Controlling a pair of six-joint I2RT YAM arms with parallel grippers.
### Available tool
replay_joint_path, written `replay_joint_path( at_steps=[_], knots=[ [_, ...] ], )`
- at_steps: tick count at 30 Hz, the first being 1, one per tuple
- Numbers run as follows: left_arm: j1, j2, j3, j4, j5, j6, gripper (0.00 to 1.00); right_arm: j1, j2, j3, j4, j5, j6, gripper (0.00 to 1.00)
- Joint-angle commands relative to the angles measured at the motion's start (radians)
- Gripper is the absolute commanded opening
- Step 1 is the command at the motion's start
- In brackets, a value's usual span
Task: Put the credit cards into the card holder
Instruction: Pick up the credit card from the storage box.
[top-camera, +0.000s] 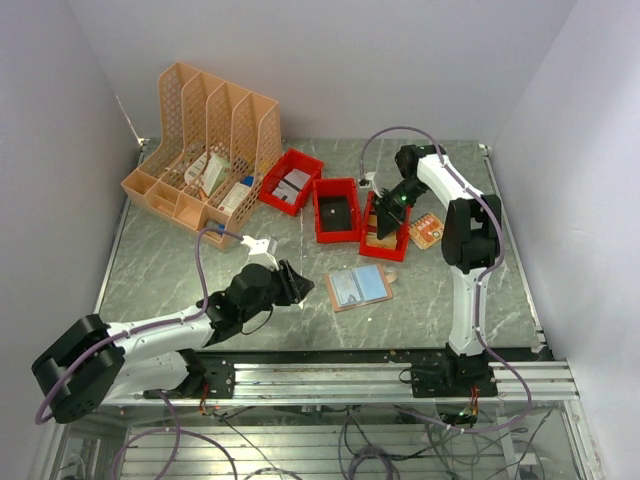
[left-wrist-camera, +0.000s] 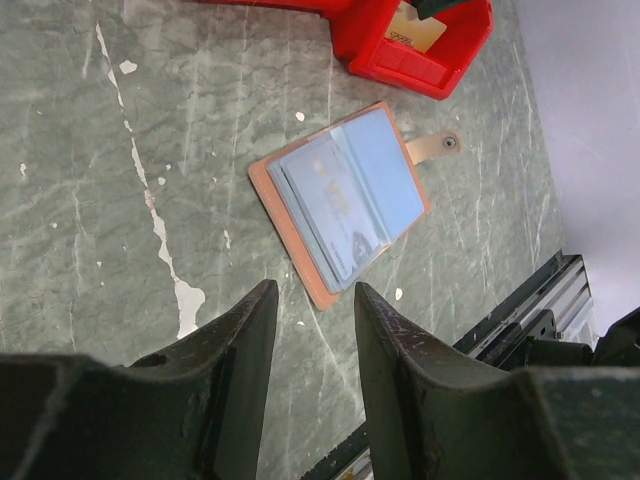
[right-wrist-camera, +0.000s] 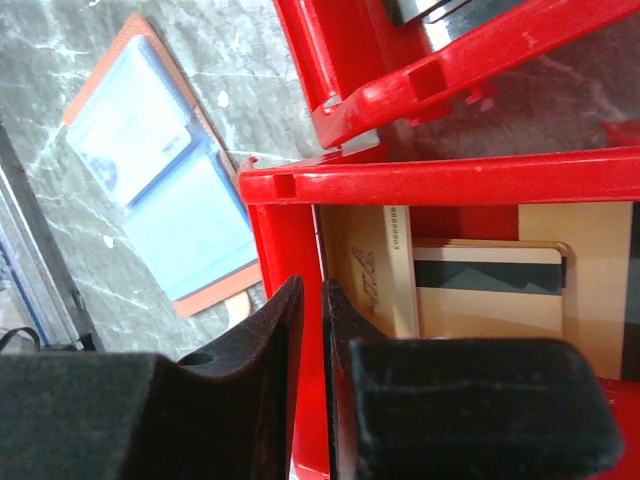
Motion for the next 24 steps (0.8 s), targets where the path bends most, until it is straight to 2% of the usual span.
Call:
replay_joint_path(
  at_steps=[1, 6, 15, 24],
  knots=[
    [0.002, 0.009, 0.011, 0.058, 0.014, 0.003, 0.48, 0.005, -0.048, -0.035, -0.026, -0.024, 0.009, 0.13],
    [0.003, 0.012, 0.010, 0.064, 0.016, 0.003, 0.48, 0.010, -0.063, -0.076, -0.018, -0.021, 0.013, 0.14],
    [0.002, 0.001, 0.000, 0.061, 0.015, -0.004, 0.48, 0.015, -0.090, -0.156, 0.109, 0.036, 0.075, 0.18],
    [0.002, -0.013, -0.008, 0.052, 0.008, -0.008, 0.48, 0.015, -0.052, -0.089, 0.109, 0.032, 0.097, 0.19]
  ],
)
